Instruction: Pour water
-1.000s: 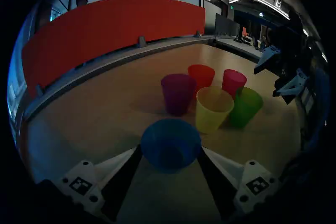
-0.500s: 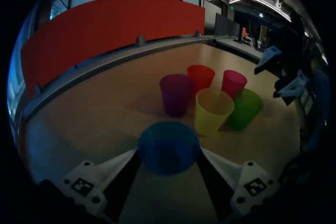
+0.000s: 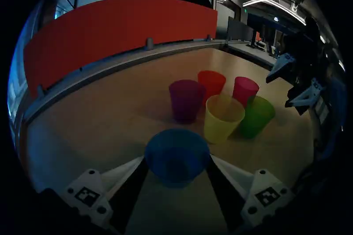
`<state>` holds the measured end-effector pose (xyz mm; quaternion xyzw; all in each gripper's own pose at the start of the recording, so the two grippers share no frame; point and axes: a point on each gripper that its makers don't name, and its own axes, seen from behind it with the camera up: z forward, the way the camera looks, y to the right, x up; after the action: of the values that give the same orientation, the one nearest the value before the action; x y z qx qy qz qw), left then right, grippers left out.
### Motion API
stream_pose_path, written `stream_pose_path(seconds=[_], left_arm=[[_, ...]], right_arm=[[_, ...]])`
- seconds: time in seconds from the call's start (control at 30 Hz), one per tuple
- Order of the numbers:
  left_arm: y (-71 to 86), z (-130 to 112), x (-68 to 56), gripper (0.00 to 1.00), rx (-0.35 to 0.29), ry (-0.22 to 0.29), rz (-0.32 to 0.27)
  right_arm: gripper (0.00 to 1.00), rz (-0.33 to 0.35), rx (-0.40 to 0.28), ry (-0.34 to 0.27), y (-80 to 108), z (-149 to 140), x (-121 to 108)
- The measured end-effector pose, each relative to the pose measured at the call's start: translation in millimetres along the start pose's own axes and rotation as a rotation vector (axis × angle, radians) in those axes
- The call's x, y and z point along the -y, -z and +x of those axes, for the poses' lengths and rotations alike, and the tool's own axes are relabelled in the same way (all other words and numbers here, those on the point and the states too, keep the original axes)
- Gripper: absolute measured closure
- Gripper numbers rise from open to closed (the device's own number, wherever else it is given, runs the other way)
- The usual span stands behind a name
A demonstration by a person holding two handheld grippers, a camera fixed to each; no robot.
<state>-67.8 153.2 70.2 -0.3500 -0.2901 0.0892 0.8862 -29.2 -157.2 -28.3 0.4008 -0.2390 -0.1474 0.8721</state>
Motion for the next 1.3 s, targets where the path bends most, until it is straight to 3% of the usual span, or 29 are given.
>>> stream_pose_path(seconds=[0.4, 0.83, 1.3], left_arm=[[25.7, 16.1, 6.7, 0.14, -0.059, 0.009, 0.024], [54.9, 27.9, -2.4, 0.14, -0.109, -0.012, 0.028], [75.4, 34.6, -7.8, 0.14, -0.145, -0.013, 0.032]], right_arm=[[0.0, 0.003, 0.025, 0.007, -9.5, -8.6, 4.4], [0.0, 0.002, 0.055, 0.007, -25.6, -23.2, 7.6], [0.0, 0.01, 0.064, -0.008, -45.9, -31.1, 9.6]])
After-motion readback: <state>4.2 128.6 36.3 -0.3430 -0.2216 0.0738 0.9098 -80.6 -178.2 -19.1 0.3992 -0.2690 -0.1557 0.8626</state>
